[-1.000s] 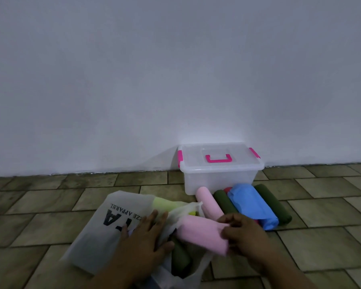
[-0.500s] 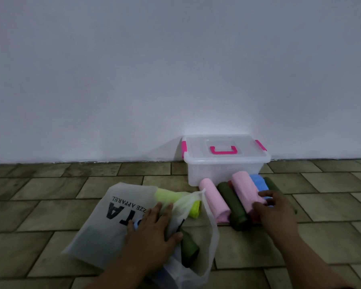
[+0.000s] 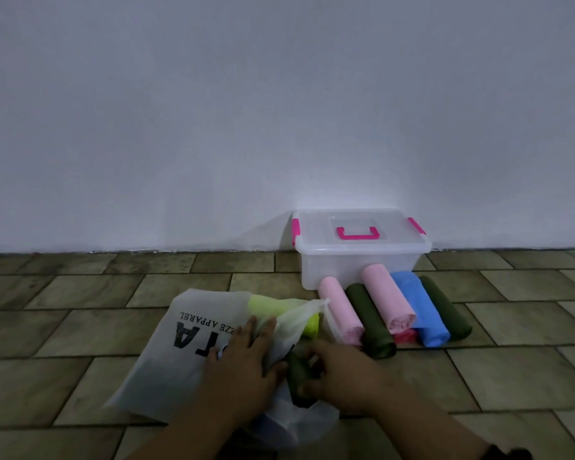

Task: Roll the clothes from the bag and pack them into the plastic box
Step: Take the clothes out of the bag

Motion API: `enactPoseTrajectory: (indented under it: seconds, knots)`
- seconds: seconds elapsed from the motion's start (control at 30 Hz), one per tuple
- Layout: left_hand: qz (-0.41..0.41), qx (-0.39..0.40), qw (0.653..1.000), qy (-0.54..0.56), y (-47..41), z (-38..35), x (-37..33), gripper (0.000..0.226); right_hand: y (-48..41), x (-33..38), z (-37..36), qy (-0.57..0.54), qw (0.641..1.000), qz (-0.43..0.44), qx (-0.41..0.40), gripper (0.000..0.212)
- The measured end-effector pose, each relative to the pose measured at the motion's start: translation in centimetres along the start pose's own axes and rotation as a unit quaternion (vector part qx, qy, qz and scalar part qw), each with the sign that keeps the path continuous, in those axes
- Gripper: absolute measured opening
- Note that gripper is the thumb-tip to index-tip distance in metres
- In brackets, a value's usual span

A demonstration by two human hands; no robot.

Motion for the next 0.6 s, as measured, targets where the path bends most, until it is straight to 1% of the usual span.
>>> enactPoseTrajectory:
  seconds: [0.07,0.13,0.2,0.3,0.33,0.4,0.43,0.47,0.53,0.6]
  knots:
    - [-0.004,-0.01,1.0,0.007,0.3,0.0,0.0,0.07,-0.4,0.3,-0.1,-0.001,1.0,-0.016,0.008,0.062]
    - [-0.007,-0.019,1.0,0.011,0.5,0.0,0.0,0.066,-0.6,0.4,-0.2,-0.006,1.0,-0.01,0.001,0.06]
    - [-0.008,-0.027,0.999,0.024,0.5,0.1,0.0,0.063,-0.4,0.3,-0.1,-0.07,0.997,-0.005,-0.022,0.05]
    - [-0.016,-0.023,0.998,0.048,0.6,0.2,0.0,0.062,0.9,-1.4,1.9,-0.198,0.977,-0.004,-0.08,0.029]
    - [-0.019,-0.021,0.999,0.045,0.6,0.2,0.0,0.062,1.5,-2.4,3.0,-0.225,0.97,-0.007,-0.095,0.025]
    - [-0.022,-0.022,0.999,0.032,0.6,0.2,0.0,0.063,3.2,-4.9,5.3,-0.272,0.953,-0.023,-0.135,0.024]
    - [-0.022,-0.022,0.999,0.027,0.6,0.1,0.0,0.063,4.0,-6.5,6.3,-0.309,0.937,-0.031,-0.163,0.026]
    - [-0.022,-0.023,0.999,0.021,0.6,0.1,-0.1,0.064,4.7,-8.1,7.3,-0.362,0.91,-0.035,-0.197,0.027]
    - [-0.023,-0.028,0.999,0.008,0.6,0.1,-0.2,0.066,5.8,-11.1,8.8,-0.487,0.827,-0.035,-0.278,0.027]
    - [-0.017,-0.024,1.0,0.0,0.4,0.1,-0.2,0.069,6.4,-13.6,9.7,-0.553,0.74,-0.055,-0.378,0.021]
Point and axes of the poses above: each hand's wrist, its own y-axis away from the middle knuckle, its own z-axis out of the back of the hand, x = y × z, the point moved 4 cm from there along -y, towards the middle knuckle
